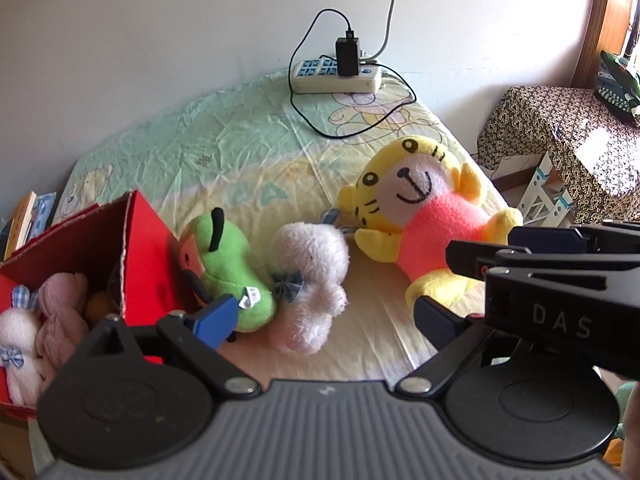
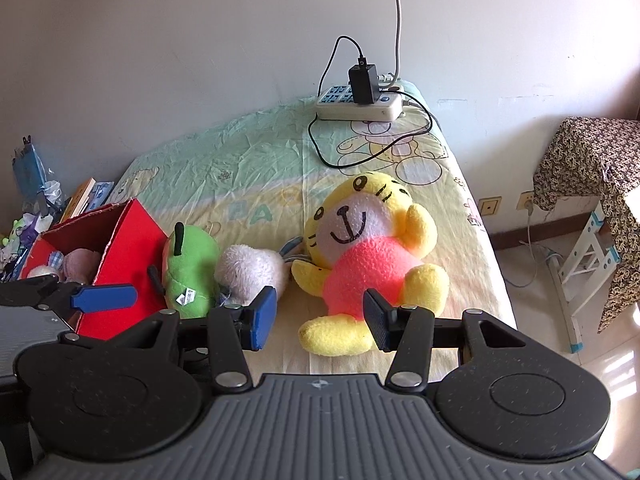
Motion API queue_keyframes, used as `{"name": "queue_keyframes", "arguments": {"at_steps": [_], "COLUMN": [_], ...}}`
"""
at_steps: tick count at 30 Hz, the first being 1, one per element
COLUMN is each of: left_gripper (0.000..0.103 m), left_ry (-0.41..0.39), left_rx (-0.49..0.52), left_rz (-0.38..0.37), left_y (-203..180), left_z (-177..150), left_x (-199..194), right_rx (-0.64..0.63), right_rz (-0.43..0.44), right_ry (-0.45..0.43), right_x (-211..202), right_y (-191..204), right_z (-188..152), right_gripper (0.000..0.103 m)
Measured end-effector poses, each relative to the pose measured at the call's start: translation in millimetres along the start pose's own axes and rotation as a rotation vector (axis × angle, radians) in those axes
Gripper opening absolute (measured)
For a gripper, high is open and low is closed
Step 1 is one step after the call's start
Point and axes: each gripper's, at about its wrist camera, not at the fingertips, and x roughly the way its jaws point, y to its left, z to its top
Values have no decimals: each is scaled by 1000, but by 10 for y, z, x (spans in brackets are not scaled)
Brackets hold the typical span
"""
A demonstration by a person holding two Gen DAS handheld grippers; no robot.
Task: Organize objects
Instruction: 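Move the open right tool over the yellow tiger plush, then close the right tool on the yellow tiger's head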
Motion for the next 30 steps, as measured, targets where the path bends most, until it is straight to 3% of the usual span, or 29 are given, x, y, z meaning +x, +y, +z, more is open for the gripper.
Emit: {"name": "queue_keyframes", "arguments": {"at_steps": [18, 25, 30], "left_gripper": [95, 95, 95], "left_ry": [51, 47, 71], "left_rx": [-7, -46, -80], "left_rz": [-64, -176, -311], "left_y": [-67, -88, -129], "left_z": [239, 373, 417], "left_x": [331, 557, 741], "right_rx": [11, 40, 86], "right_rz": [-21, -41, -52], "right_ry": [-6, 9, 25], "right_x": [202, 408, 597], "right_y": [-255, -489, -710], "right_z": [335, 475, 539], "right_gripper": [52, 56, 58]}}
